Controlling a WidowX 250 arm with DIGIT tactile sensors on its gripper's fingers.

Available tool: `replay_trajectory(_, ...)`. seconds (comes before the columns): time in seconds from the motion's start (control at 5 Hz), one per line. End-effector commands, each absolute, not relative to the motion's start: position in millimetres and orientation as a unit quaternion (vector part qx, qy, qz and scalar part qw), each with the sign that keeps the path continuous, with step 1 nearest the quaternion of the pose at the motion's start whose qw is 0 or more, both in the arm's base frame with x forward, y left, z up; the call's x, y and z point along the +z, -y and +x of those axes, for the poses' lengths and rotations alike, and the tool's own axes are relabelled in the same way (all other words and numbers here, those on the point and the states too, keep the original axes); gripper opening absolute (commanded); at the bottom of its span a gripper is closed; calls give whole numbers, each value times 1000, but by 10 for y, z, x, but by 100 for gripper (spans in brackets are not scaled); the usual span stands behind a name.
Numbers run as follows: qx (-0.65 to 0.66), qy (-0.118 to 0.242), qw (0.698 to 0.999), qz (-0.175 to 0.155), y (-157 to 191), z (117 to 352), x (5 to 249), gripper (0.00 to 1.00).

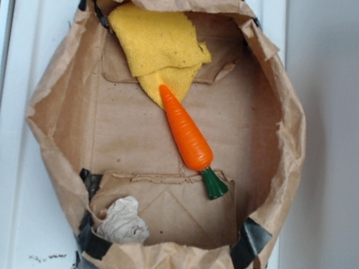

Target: Grab the carrot.

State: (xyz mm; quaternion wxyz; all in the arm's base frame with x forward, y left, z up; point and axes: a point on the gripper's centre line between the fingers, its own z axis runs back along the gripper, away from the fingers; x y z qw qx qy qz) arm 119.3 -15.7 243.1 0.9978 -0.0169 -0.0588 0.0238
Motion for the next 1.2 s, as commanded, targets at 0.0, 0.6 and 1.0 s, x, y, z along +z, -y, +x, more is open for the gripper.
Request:
replay_trajectory(0.0, 24, 59, 998, -17, 157, 1193, 2431, 100)
replay_trajectory(0.6, 69, 130, 989, -9, 18, 1727, 2875, 100)
replay_trajectory(1.0, 29, 130, 991, -1, -286, 2559, 2376, 100)
